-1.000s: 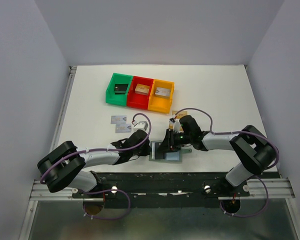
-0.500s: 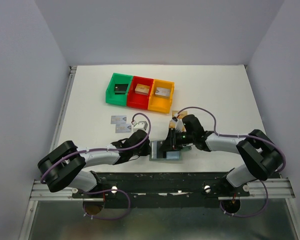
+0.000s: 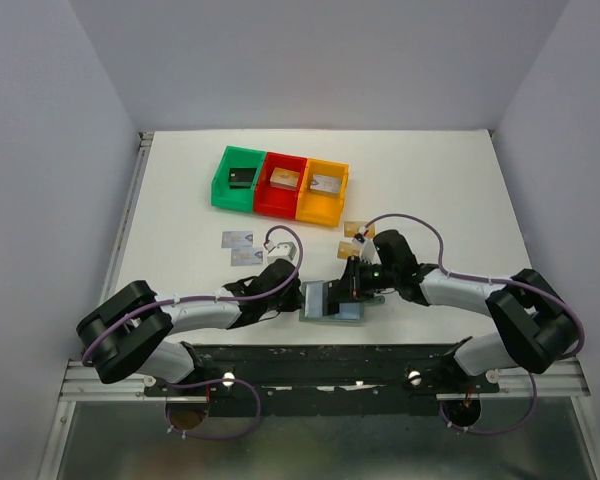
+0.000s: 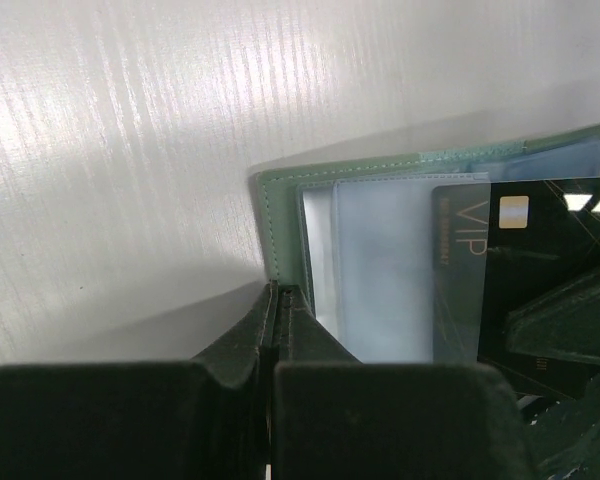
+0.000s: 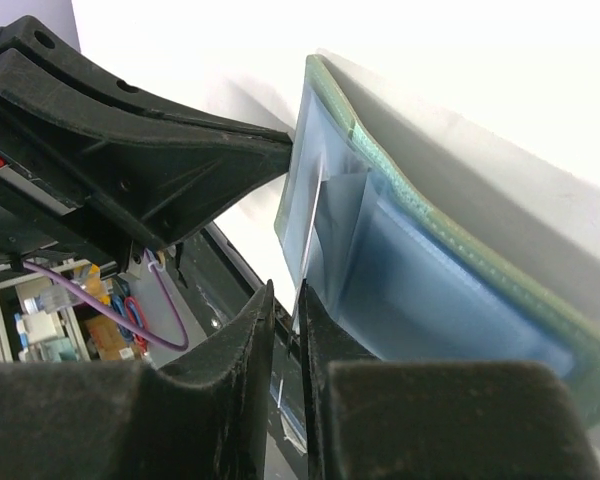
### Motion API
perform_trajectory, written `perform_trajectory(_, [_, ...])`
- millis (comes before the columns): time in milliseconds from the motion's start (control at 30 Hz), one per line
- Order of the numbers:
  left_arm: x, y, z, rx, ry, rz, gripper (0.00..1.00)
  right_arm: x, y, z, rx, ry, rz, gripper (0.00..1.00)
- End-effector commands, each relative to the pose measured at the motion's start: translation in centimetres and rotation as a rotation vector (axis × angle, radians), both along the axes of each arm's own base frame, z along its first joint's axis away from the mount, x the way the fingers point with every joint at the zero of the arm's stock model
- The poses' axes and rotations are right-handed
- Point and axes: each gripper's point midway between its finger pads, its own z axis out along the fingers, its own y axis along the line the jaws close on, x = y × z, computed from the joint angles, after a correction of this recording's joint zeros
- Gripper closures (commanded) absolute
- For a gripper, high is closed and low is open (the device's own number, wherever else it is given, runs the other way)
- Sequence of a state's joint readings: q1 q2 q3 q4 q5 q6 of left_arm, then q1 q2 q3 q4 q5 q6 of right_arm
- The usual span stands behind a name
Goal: Take the credit cards out of the card holder
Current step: Remove the credit card from the card holder.
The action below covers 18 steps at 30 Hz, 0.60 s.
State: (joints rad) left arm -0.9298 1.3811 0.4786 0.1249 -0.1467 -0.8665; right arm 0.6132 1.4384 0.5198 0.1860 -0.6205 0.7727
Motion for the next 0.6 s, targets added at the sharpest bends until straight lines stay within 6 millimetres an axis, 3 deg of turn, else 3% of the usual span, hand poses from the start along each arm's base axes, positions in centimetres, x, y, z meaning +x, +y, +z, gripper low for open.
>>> perform_trajectory(0, [-3.1, 4.7, -4.7, 0.216, 0.131, 0.001, 1.00, 0.2, -1.1, -0.4, -0.045, -0.034, -0.027, 0.78])
perform_trajectory(200, [-3.1, 4.8, -4.6, 0.221, 0.124, -0.003, 1.00, 0.3, -1.6, -0.6, -0.071, -0.038, -0.036, 0.88])
perform_trajectory(333, [-3.0, 4.2, -3.9, 0.213, 0.093, -0.063, 1.00, 0.4, -2.6, -0.9, -0.122, -0.062, -0.049, 1.00])
perform_trajectory(433, [-3.2, 3.9, -3.2, 0.202, 0.072, -0.115, 1.00, 0.2, -4.5, -1.5, -0.208, -0.072, -0.068, 1.00])
perform_trajectory(567, [-3.6, 3.6, -2.3, 0.187, 0.050, -0.163, 1.00, 0.3, -6.2, -0.6, -0.272, -0.125, -0.091, 1.00])
